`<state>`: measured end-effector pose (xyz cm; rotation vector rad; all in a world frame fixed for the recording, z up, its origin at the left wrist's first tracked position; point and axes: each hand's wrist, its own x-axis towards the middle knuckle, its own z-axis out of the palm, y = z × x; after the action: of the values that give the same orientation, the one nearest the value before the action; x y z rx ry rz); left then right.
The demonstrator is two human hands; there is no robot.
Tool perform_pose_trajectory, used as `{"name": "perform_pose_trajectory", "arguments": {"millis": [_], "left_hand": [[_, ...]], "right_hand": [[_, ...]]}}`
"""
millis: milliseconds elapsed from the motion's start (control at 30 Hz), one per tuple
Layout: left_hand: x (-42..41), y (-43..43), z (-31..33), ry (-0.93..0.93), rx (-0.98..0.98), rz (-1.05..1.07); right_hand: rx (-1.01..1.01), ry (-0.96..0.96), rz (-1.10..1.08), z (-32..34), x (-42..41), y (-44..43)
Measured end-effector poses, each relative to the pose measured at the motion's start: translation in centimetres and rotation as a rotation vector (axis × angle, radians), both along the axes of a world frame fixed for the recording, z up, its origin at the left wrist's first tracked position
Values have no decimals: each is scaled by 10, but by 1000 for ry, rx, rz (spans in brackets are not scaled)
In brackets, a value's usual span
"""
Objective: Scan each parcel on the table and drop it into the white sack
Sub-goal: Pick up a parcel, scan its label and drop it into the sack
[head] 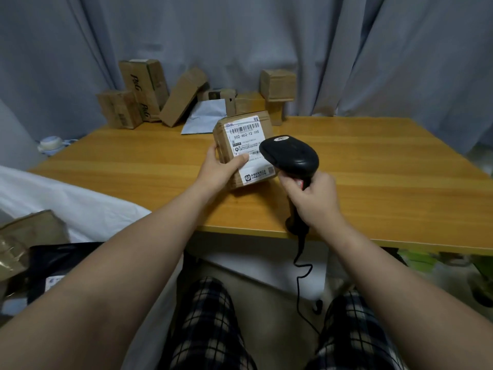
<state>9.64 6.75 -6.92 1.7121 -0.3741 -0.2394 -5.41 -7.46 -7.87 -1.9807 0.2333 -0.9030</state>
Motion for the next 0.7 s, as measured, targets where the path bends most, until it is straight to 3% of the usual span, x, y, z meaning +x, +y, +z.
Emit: {"name": "perform_pose_trajectory", "arguments": {"millis": [700], "left_hand": [[4, -3, -5, 25, -26, 6]], "right_hand": [[-104, -8, -33, -5, 1, 7]]}}
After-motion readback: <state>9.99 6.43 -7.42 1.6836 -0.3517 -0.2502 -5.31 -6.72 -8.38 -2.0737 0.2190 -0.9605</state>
